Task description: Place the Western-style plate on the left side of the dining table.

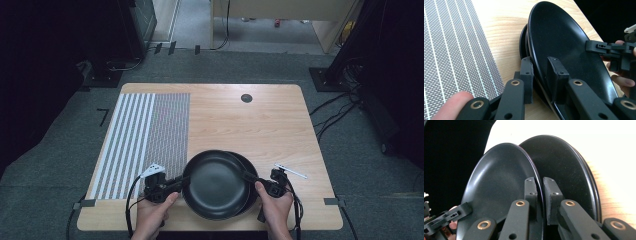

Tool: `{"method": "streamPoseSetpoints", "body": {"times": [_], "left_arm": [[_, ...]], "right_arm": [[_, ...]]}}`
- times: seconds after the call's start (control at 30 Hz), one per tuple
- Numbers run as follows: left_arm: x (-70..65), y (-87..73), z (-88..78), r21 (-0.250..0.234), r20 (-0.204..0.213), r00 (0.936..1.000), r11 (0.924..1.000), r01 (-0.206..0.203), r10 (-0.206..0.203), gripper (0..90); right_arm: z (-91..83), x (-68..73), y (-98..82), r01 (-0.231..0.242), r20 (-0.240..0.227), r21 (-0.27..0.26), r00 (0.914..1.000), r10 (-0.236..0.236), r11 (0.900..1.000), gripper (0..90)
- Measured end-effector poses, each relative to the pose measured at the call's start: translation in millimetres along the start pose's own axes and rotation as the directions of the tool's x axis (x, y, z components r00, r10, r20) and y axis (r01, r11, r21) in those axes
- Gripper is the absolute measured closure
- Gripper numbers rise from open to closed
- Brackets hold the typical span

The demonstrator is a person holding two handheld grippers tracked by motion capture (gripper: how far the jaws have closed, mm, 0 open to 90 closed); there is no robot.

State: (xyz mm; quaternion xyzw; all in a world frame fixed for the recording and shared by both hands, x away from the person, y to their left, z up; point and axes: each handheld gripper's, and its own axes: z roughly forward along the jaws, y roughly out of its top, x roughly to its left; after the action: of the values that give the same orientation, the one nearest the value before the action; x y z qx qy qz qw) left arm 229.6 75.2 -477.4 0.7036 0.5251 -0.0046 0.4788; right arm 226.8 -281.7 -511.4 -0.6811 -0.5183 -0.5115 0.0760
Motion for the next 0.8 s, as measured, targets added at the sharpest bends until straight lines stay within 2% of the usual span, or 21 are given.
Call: {"method": "streamPoseSetpoints", "body": {"times": [0.17, 0.37, 0.4, 0.6, 0.67, 0.8], "left_arm": [[-1.7, 5.6, -5.4, -0.017, 0.007, 1.0, 0.9998, -0.003, 0.003, 76.1], [-1.1, 13.8, -11.5, -0.028, 0.006, 0.9999, 0.9995, -0.012, 0.013, 75.9], [0.6, 16.1, -13.5, -0.034, 0.004, 0.9999, 0.9994, -0.009, 0.01, 75.9], [7.4, 23.8, -20.5, -0.056, -0.005, 1.0, 0.9985, 0.001, -0.001, 75.9], [12.7, 29.2, -25.9, -0.068, -0.011, 0.9999, 0.9977, 0.007, -0.008, 75.9], [19.9, 35.8, -32.3, -0.087, -0.019, 0.9997, 0.9961, 0.016, -0.018, 75.9]], "right_arm": [[-0.8, 5.3, 1.8, 0.0, -0.015, 0.004, 0.9999, 0.0, 1.0, 82.9], [-0.8, 18.1, 10.3, 0.028, -0.031, -0.003, 0.9991, -0.028, 1.0, 82.7], [1.2, 22.7, 13.7, 0.044, -0.031, -0.005, 0.9985, -0.044, 0.999, 82.5], [9.7, 35.3, 22.2, 0.074, -0.035, -0.001, 0.9967, -0.074, 0.997, 82.5], [17.8, 45.6, 29.3, 0.095, -0.038, 0.006, 0.9948, -0.094, 0.996, 82.5], [27.0, 55.2, 35.9, 0.111, -0.046, 0.011, 0.9929, -0.11, 0.994, 82.4]]}}
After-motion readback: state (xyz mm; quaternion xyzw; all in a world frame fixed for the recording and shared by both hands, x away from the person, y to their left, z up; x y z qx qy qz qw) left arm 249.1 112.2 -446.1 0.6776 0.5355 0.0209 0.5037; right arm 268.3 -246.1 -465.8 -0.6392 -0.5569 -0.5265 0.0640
